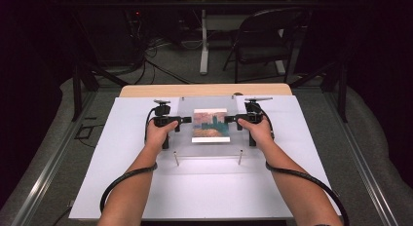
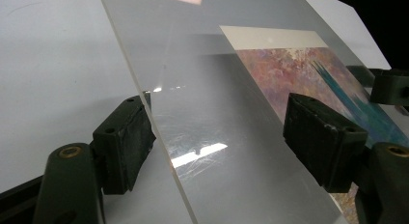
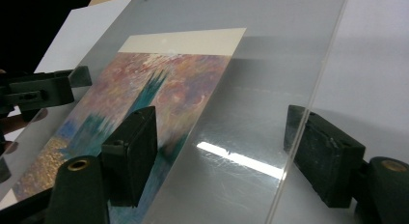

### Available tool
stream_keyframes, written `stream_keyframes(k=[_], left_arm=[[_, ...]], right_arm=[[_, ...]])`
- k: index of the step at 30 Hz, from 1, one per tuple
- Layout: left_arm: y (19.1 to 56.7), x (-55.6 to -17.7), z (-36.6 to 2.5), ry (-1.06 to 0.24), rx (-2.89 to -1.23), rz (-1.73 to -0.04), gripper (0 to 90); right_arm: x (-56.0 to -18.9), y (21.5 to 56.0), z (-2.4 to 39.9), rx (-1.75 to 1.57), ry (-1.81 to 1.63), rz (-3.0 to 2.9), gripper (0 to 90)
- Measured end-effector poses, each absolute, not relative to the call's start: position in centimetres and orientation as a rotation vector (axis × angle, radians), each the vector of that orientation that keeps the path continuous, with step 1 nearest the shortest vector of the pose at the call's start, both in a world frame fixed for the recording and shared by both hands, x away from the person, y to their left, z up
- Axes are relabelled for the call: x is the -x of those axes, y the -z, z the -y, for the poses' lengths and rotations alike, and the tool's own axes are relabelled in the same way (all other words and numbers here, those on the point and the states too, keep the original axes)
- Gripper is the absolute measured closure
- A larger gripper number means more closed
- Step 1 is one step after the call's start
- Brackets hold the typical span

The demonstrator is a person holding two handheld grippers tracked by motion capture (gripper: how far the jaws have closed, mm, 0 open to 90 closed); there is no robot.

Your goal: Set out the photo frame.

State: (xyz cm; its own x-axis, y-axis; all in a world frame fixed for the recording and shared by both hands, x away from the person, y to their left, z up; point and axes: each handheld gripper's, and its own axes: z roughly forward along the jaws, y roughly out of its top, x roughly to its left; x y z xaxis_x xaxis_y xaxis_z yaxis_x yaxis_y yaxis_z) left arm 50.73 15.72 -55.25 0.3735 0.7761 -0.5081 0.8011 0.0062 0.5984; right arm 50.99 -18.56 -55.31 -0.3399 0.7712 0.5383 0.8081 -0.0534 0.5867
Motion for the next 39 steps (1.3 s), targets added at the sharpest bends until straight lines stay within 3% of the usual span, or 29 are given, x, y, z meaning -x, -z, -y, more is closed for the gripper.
stream_keyframes(k=[39], left_arm=[[53.7, -50.2, -16.4, 0.028, -1.746, -1.356, 33.6]], right_arm=[[-50.5, 53.9, 18.6, 1.746, 1.413, 2.169, 30.0]])
